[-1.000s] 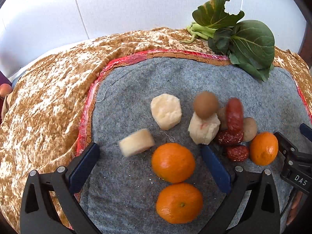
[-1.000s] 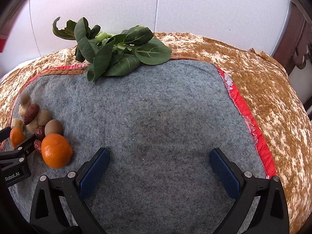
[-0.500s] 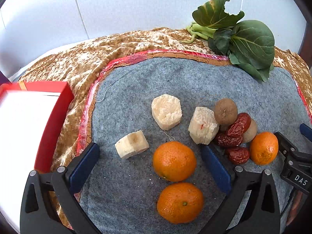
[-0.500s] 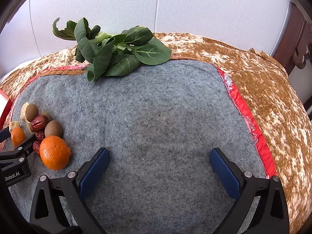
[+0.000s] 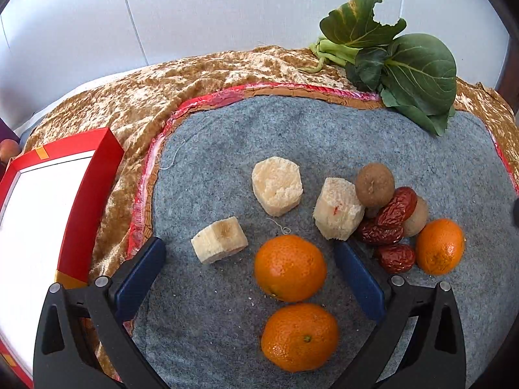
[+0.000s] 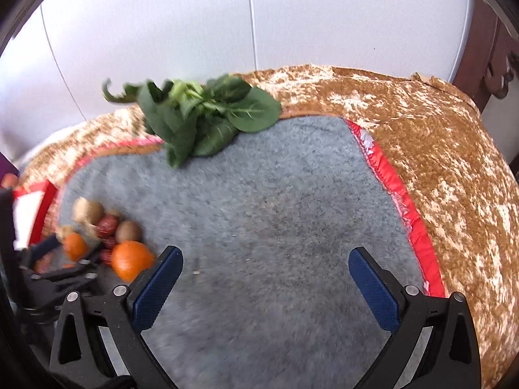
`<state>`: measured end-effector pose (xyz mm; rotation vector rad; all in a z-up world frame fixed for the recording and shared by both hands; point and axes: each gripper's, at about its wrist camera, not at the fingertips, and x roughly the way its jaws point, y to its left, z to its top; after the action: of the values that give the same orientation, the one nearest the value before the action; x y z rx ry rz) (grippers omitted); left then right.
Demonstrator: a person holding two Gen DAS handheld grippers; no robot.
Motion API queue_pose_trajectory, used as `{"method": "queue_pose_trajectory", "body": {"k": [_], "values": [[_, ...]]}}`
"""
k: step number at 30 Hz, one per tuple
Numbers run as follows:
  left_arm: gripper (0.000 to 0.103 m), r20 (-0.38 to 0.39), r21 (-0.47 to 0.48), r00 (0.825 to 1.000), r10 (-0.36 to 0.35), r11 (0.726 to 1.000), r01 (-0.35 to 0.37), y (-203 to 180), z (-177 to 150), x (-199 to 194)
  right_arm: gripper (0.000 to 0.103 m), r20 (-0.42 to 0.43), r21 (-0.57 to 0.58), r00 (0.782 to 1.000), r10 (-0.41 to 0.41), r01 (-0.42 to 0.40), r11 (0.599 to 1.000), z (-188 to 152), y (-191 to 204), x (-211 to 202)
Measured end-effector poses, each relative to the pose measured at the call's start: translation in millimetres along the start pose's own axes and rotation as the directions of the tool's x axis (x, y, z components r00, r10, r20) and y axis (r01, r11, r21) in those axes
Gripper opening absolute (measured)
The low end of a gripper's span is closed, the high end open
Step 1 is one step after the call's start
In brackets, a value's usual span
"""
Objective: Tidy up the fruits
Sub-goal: 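Grasp an orange with the left tool while the right tool grasps another orange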
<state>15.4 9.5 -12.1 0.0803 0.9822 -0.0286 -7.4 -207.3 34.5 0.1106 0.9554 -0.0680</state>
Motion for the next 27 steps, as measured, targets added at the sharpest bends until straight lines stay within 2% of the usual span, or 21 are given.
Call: {"method": "queue_pose_trajectory", "body": {"k": [3, 5, 6, 8, 10, 13, 16, 18, 20, 23, 25, 27], "values": [[0.103, -0.002, 0.002, 1.0, 0.006, 1.0, -0.006, -1.7, -0.1, 0.9, 0.102, 0.002, -0.048, 0.998, 0.059, -0.059, 0.997, 10.7, 10.1, -20.4], [0.103, -0.002, 0.003, 1.0, 0.008, 1.0, -0.008, -1.0, -1.5, 0.1, 0.102, -0.044, -0.081, 0.996, 0.082, -0.085, 0.993, 18.4, 19.2, -22.6], [0.103, -0.016, 0.003, 1.0, 0.001, 1.0, -0.001, -0.1, -0.5, 0.0, 0.102, -0.066, -0.084, 0.992, 0.107, -0.112, 0.99, 21.2, 23.0, -22.0], [0.103, -0.096, 0.053, 0.995, -0.034, 0.998, 0.039, 2.9, 4.6, -2.0, 0.102, -0.104, -0.089, 0.982, 0.156, -0.166, 0.982, 25.5, 29.6, -20.2], [0.103, -0.137, 0.078, 0.989, -0.048, 0.995, 0.059, 11.6, 5.1, -10.9, 0.102, -0.122, -0.089, 0.978, 0.171, -0.182, 0.979, 29.2, 35.9, -14.5], [0.103, -0.089, 0.128, 0.993, -0.073, 0.988, 0.084, 28.3, -6.2, -39.9, 0.102, -0.135, -0.069, 0.97, 0.2, -0.211, 0.975, 26.2, 41.2, -3.6], [0.103, -0.062, 0.188, 0.994, -0.09, 0.977, 0.1, 39.2, -16.8, -57.2, 0.099, -0.179, -0.018, 0.952, 0.247, -0.254, 0.967, 18.5, 47.5, 8.7], [0.103, -0.075, 0.187, 0.994, -0.083, 0.978, 0.095, 47.0, -19.1, -58.1, 0.098, -0.196, 0.005, 0.946, 0.258, -0.263, 0.965, 18.0, 51.1, 12.8], [0.103, -0.106, 0.155, 0.984, -0.142, 0.975, 0.158, 50.4, -17.7, -59.8, 0.098, -0.208, 0.007, 0.942, 0.264, -0.269, 0.963, 19.1, 57.0, 15.5], [0.103, -0.113, 0.128, 0.968, -0.223, 0.963, 0.237, 45.6, -13.0, -66.9, 0.097, -0.223, 0.006, 0.934, 0.278, -0.284, 0.959, 18.2, 65.7, 17.2], [0.103, -0.124, 0.154, 0.966, -0.229, 0.957, 0.247, 36.6, -13.4, -69.5, 0.095, -0.236, 0.012, 0.926, 0.295, -0.301, 0.954, 16.7, 68.3, 19.4], [0.103, -0.121, 0.193, 0.973, -0.197, 0.957, 0.218, 25.9, -13.2, -69.0, 0.094, -0.25, 0.039, 0.916, 0.312, -0.313, 0.949, 15.5, 67.1, 23.4]]}}
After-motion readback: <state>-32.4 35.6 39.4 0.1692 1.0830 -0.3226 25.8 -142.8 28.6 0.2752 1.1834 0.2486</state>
